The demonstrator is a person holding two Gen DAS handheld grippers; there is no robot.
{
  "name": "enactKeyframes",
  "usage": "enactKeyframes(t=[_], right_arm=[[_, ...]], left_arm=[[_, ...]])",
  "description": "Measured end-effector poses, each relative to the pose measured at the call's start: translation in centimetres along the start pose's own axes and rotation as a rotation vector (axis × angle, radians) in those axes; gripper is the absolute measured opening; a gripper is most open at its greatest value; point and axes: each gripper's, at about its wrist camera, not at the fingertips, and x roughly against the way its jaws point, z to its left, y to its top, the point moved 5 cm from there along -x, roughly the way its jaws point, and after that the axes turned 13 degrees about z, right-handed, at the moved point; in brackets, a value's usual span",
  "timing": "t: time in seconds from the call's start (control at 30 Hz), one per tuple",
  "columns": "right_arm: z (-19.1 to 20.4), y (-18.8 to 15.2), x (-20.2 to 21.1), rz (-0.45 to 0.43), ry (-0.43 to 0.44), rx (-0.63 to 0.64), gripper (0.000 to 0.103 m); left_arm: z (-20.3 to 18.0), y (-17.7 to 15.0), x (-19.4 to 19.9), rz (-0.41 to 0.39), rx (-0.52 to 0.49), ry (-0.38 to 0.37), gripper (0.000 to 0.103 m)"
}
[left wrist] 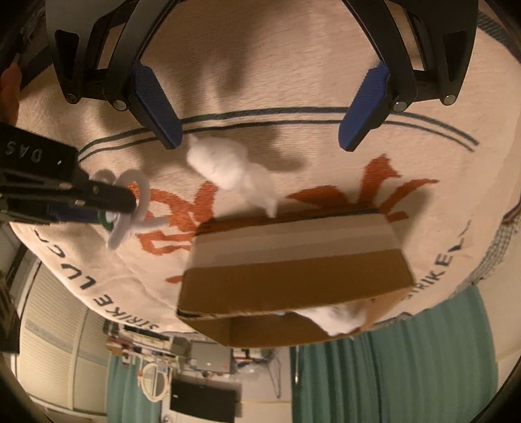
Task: Organize soft objects
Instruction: 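Grasp the white cloth bunny with the left gripper while the right grasps the green plush, then place the bunny and green plush into the box and open both grippers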
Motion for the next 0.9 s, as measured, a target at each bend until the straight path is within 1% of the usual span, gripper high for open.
enactKeyframes(t=[0.07, 0.17, 0.33, 0.37, 0.4, 0.47, 0.5, 0.57, 0.6, 0.7, 0.77, 0.9], right_arm=[[-0.8, 0.0, 0.1, -0.006, 0.002, -0.024, 0.043], [-1.8, -0.4, -0.8, 0.012, 0.029, -0.069, 0.043], [-2.1, -0.5, -1.5, 0.020, 0.044, -0.090, 0.043], [-2.1, -0.5, -1.5, 0.020, 0.041, -0.091, 0.043], [-2.0, -0.5, -1.6, 0.023, 0.037, -0.090, 0.043], [-1.9, -0.5, -1.8, 0.026, 0.035, -0.086, 0.043], [-1.8, -0.5, -1.9, 0.028, 0.033, -0.082, 0.043], [-1.8, -0.6, -1.8, 0.023, 0.026, -0.078, 0.043], [-1.7, -0.6, -1.8, 0.022, 0.020, -0.076, 0.043], [-1.7, -0.8, -1.9, 0.029, 0.000, -0.071, 0.043], [-1.7, -0.9, -1.6, 0.020, -0.011, -0.074, 0.043], [-1.3, -1.2, 0.0, -0.017, -0.030, -0.070, 0.043]], left_arm=[[-0.7, 0.1, -0.8, 0.014, -0.005, -0.020, 0.098], [-1.3, 0.6, -2.0, 0.030, -0.003, -0.034, 0.098], [-1.6, 1.7, -3.6, 0.029, 0.004, -0.044, 0.096], [-1.7, 1.7, -3.9, 0.030, -0.002, -0.041, 0.087], [-1.8, 1.8, -4.2, 0.038, -0.010, -0.036, 0.075], [-1.9, 1.6, -4.7, 0.062, -0.031, -0.022, 0.067], [-2.0, 1.4, -4.7, 0.062, -0.041, -0.024, 0.060], [-2.2, 1.1, -4.2, 0.052, -0.055, -0.048, 0.050], [-2.2, 1.0, -3.9, 0.050, -0.060, -0.058, 0.047], [-2.1, 0.7, -3.0, 0.048, -0.066, -0.083, 0.046], [-2.3, 0.4, -2.1, 0.033, -0.081, -0.087, 0.044], [-2.1, 0.1, 0.2, 0.001, -0.102, -0.093, 0.044]])
